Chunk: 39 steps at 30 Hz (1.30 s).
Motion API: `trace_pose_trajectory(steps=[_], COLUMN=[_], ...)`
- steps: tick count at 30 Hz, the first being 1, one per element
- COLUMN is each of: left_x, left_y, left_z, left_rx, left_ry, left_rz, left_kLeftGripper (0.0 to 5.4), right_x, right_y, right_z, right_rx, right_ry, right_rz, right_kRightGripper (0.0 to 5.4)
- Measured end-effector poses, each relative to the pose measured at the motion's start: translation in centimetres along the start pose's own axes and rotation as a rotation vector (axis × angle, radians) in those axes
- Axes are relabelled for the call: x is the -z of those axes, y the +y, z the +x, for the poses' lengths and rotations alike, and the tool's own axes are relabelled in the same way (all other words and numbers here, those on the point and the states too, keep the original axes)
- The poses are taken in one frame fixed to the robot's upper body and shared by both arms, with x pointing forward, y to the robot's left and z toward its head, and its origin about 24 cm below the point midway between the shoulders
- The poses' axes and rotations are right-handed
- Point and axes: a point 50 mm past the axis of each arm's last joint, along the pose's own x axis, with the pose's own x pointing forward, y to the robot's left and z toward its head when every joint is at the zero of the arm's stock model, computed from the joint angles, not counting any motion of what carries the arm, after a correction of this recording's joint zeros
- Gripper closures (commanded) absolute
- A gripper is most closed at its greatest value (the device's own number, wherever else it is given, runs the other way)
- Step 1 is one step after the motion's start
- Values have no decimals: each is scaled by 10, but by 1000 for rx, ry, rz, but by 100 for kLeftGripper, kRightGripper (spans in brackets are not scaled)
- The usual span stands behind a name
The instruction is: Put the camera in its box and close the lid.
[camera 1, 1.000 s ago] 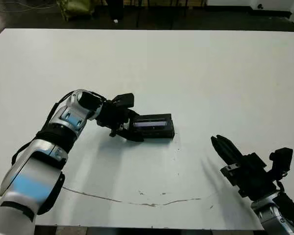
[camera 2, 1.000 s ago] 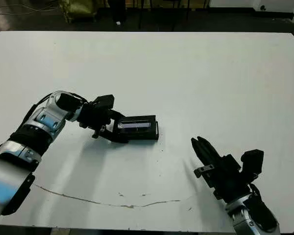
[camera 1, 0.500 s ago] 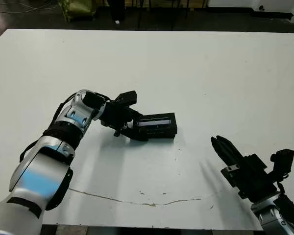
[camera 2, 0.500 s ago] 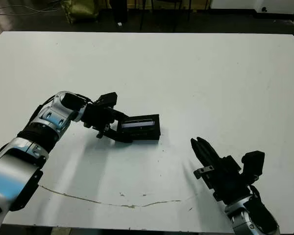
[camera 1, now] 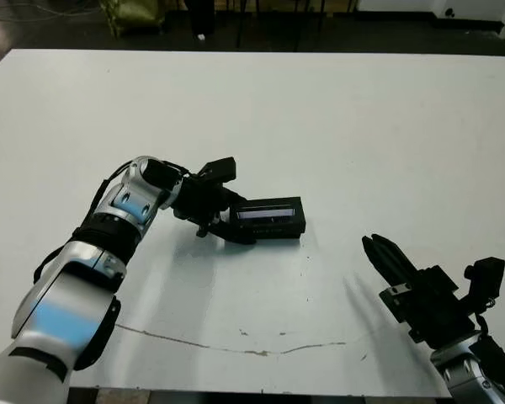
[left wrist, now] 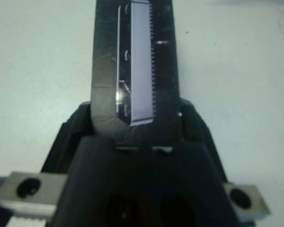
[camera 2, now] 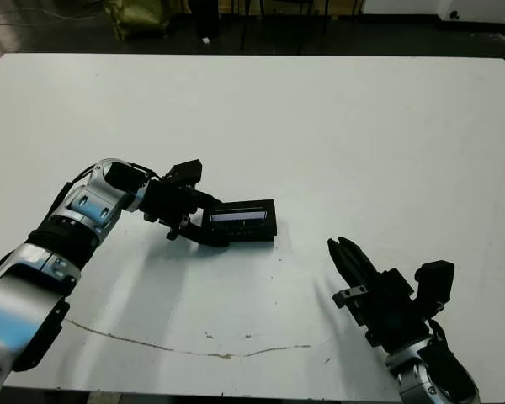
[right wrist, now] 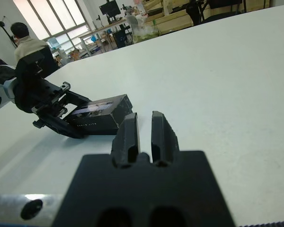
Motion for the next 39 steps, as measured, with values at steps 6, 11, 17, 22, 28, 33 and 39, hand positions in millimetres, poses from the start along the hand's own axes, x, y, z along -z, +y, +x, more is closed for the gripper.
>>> trace_pose_trajectory(steps=[6,11,17,22,28,33,39], left_x=[-3,-5,-12,-17,-14,-12,-7], left_y=[-2,-3,-6,-9,-9,-10,-9], left_z=[1,2,5,10,11,11,9], left_rx=[-22,-32,-20,-5,-18,-37,-92], left_ry=[35,62,109,105,76,57,32], left_rz=[36,44,73,129,136,163,176], left_kLeftGripper=[298,298,168,56,2,2,2], right_x=[1,1,-1,1,1,3,3], right_y=[3,3,6,5,6,4,5], right_z=[0,0,-1,-1,-2,-2,-2], right_rx=[-4,2,12,14,18,20,7], right_ry=[-5,-5,-12,-6,-4,5,0], right_rz=[10,14,16,17,12,18,19], right_kRightGripper=[540,540,540,540,540,540,540])
